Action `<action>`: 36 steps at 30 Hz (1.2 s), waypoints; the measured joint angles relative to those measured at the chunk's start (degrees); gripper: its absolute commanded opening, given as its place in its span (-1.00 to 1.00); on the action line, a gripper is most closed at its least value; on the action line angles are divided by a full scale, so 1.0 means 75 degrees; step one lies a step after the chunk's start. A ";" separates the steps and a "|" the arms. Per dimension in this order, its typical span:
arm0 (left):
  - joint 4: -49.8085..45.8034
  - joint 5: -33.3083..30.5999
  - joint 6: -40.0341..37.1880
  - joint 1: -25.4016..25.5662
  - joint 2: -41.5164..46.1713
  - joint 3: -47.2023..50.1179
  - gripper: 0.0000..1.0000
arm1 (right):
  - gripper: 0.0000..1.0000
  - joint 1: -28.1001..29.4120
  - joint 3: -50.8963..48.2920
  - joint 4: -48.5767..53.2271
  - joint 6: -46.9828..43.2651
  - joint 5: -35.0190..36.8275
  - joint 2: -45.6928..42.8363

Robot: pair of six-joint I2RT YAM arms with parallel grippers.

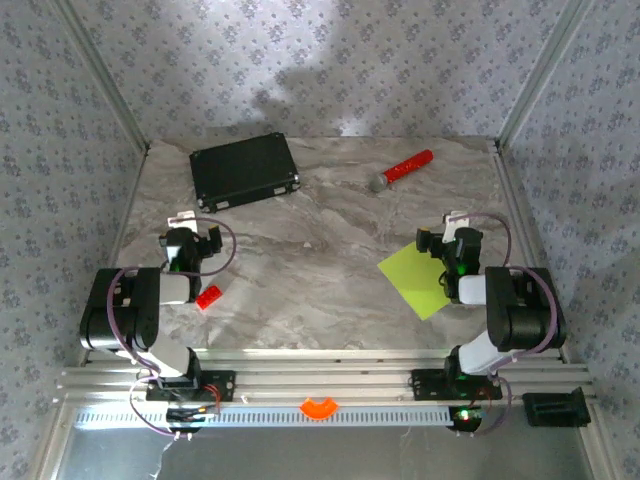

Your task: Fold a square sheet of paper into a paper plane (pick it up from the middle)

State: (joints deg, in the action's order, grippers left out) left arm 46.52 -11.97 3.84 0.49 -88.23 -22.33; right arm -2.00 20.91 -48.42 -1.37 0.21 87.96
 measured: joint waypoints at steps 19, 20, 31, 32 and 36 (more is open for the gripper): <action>0.0000 0.0000 0.0000 0.0000 0.0000 0.0000 1.00 | 0.98 0.0000 0.0000 0.0000 0.0000 0.0000 0.0000; 0.0000 0.0035 0.0003 -0.0006 0.0000 0.0000 0.99 | 0.99 0.0000 0.0000 0.0000 0.0000 0.0000 0.0000; -0.0003 0.0463 -0.0117 -0.0015 0.0000 0.0000 1.00 | 0.99 0.0000 0.0000 0.0000 0.0000 -0.0003 0.0000; -0.0003 0.0478 -0.0119 -0.0017 0.0000 0.0000 0.99 | 0.99 -0.0012 0.0000 0.0003 0.0003 -0.0035 0.0000; 0.0052 0.0574 -0.0143 -0.0015 0.0003 0.0015 0.99 | 0.99 -0.0099 -0.0006 -0.0012 0.0006 -0.0146 0.0000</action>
State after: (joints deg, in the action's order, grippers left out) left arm 46.92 -7.66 2.76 0.38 -88.20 -22.22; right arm -2.74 20.86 -48.51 -1.32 -0.89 87.96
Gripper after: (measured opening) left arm 0.998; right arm 0.993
